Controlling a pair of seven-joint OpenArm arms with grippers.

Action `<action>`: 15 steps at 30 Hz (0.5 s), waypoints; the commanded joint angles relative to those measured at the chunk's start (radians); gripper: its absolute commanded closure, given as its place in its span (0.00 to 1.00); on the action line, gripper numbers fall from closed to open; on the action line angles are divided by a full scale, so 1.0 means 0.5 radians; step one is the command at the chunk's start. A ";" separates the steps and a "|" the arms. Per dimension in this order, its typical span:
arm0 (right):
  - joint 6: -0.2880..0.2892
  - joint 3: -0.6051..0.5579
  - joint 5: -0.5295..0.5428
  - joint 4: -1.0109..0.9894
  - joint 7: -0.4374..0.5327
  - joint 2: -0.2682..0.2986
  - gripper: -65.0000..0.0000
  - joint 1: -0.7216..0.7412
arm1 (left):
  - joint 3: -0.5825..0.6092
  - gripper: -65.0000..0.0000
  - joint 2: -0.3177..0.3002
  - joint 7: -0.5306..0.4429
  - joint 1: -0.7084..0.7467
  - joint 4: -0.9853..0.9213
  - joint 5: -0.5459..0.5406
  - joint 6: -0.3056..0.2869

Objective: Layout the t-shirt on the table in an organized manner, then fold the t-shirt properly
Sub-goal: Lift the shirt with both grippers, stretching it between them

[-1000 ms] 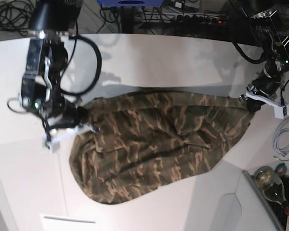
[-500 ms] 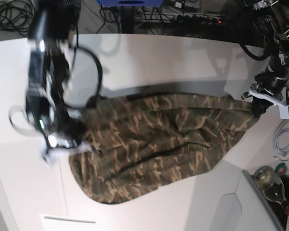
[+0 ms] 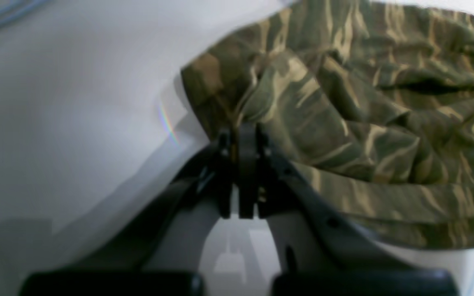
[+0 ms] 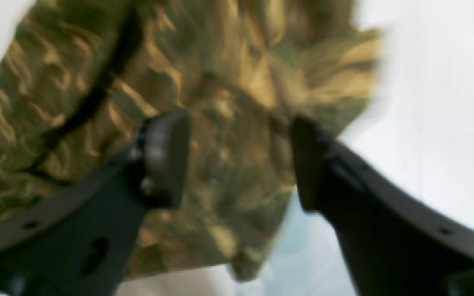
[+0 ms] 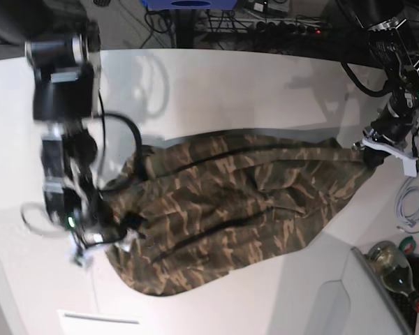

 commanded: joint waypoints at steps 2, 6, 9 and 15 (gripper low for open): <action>0.011 -0.025 0.013 0.395 -0.021 0.006 0.30 -0.238 | -0.003 1.00 -0.041 -0.050 0.020 0.049 -0.030 -0.011; 0.011 -0.138 0.013 0.607 0.001 0.031 0.29 -0.554 | -0.003 1.00 -0.044 -0.053 0.033 0.058 -0.030 -0.011; 0.011 -0.181 0.013 0.484 0.164 0.028 0.29 -0.594 | -0.003 1.00 -0.044 -0.053 0.036 0.058 -0.030 -0.011; 0.026 -0.043 0.029 0.288 0.440 0.015 0.29 -0.511 | -0.003 1.00 -0.041 -0.053 0.054 0.055 -0.030 -0.014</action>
